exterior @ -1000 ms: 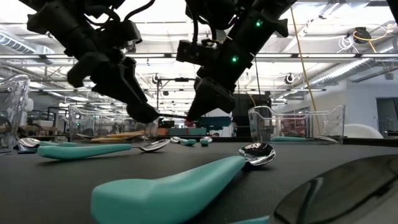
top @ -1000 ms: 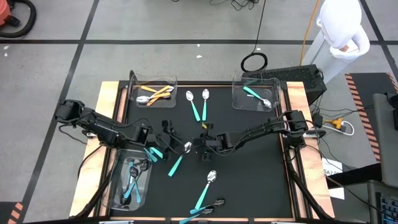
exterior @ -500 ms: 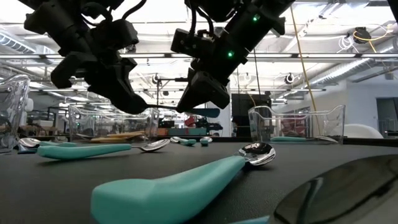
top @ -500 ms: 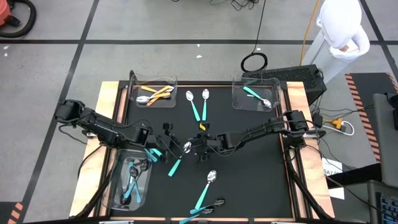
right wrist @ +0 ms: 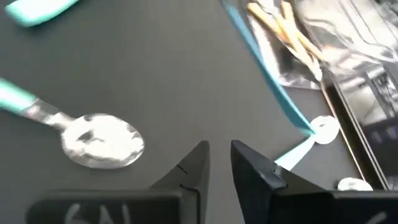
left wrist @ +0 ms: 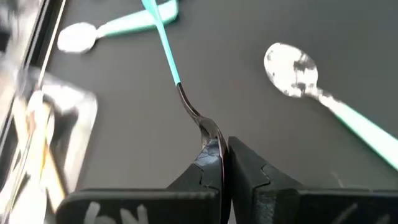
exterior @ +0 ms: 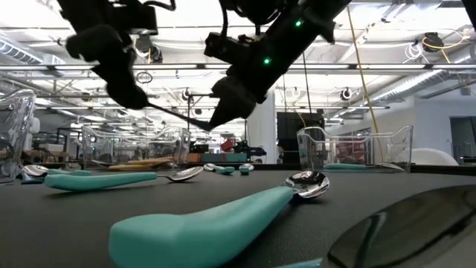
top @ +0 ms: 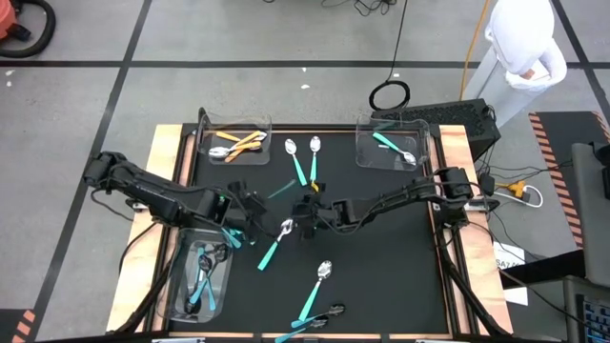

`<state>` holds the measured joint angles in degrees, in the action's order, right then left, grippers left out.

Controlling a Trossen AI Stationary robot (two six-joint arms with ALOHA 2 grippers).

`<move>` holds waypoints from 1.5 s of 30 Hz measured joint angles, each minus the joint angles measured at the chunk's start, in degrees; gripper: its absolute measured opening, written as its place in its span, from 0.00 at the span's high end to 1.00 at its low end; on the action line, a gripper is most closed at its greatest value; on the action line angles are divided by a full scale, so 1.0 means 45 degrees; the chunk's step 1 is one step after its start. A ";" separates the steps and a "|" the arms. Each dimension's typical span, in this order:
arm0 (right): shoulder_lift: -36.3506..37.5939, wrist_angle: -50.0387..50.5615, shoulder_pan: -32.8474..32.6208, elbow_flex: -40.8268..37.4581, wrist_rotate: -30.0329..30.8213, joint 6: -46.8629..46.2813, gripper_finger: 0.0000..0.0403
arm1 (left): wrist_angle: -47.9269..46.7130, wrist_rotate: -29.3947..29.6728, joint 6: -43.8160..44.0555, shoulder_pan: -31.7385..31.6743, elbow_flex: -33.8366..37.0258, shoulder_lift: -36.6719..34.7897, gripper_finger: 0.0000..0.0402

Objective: Sort silverware by color (type)
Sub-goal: Put the blue spoon into the bottom bin

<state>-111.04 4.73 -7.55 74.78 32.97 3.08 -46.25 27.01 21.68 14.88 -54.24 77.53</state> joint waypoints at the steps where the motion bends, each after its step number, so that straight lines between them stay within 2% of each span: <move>1: 0.0000 -0.0042 0.0074 0.0000 0.0022 -0.0269 0.82 | -0.0642 0.0031 0.0525 0.0124 -0.0232 0.0001 0.98; 9: 0.0000 0.0077 0.0654 -0.0005 -0.0010 -0.2201 0.73 | -0.4229 0.0285 0.5797 0.1803 -0.0511 -0.1029 0.98; 14: 0.0000 -0.0043 0.0852 -0.0005 -0.0008 -0.2827 0.70 | -0.5463 0.0159 0.9435 0.3367 -0.0511 -0.2146 0.98; 18: 0.0000 -0.0036 0.1002 -0.0005 -0.0010 -0.3431 0.70 | -0.5374 -0.1269 1.1727 0.4571 -0.0511 -0.2678 0.98; 22: 0.0000 -0.0004 0.1024 -0.0005 -0.0005 -0.3416 0.70 | -0.4593 -0.3362 1.2581 0.5828 -0.0515 -0.2970 0.97; 29: 0.0000 -0.0087 0.1014 -0.0005 -0.0015 -0.3226 0.70 | -0.5502 -0.3575 1.5625 0.7477 -0.0515 -0.3269 0.96; 33: 0.0000 -0.0091 0.1014 -0.0005 -0.0036 -0.3241 0.70 | -0.5987 -0.2781 1.6111 0.8139 -0.0706 -0.3250 0.96; 36: -0.0002 -0.0065 0.1014 -0.0005 -0.0044 -0.3202 0.70 | -0.5903 -0.2565 1.5263 0.8543 -0.1354 -0.3268 0.96; 41: -0.0005 -0.0083 0.1021 -0.0005 -0.0049 -0.3202 0.70 | -0.4663 -0.4934 1.3115 0.9643 -0.2031 -0.3258 0.96; 45: -0.0015 -0.0632 0.1019 -0.0010 -0.0053 -0.3197 0.70 | -0.4744 -0.5075 1.3050 1.0336 -0.2032 -0.3248 0.96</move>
<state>-111.11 1.88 -2.96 74.74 32.73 -11.31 -67.59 4.17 80.40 61.39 -63.38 62.92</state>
